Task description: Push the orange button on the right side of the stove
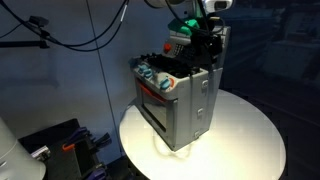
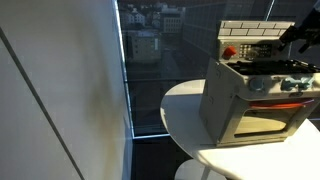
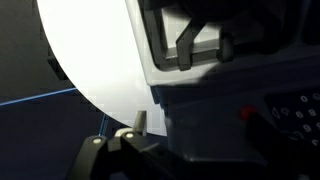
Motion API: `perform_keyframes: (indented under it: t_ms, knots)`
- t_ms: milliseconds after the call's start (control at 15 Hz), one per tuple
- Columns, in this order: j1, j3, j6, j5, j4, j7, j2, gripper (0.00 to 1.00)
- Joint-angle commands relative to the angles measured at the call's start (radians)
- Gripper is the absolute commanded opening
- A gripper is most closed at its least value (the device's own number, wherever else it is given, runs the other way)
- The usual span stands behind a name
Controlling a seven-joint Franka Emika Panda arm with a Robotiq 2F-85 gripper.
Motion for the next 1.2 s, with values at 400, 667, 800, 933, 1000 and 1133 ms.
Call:
perform_keyframes:
  t_ms: [400, 667, 800, 933, 1000, 1133]
  knots:
    - [-0.007, 0.007, -0.015, 0.021, -0.012, -0.029, -0.028, 1.0]
    - [-0.004, 0.009, -0.036, 0.017, -0.042, -0.04, -0.064, 1.0]
    - [-0.003, 0.012, -0.069, 0.021, -0.055, -0.045, -0.083, 1.0]
    - [-0.003, 0.016, -0.133, 0.028, -0.074, -0.065, -0.113, 1.0]
    - [-0.001, 0.016, -0.165, 0.024, -0.081, -0.067, -0.126, 1.0]
    - [0.002, 0.016, -0.232, 0.016, -0.098, -0.076, -0.16, 1.0]
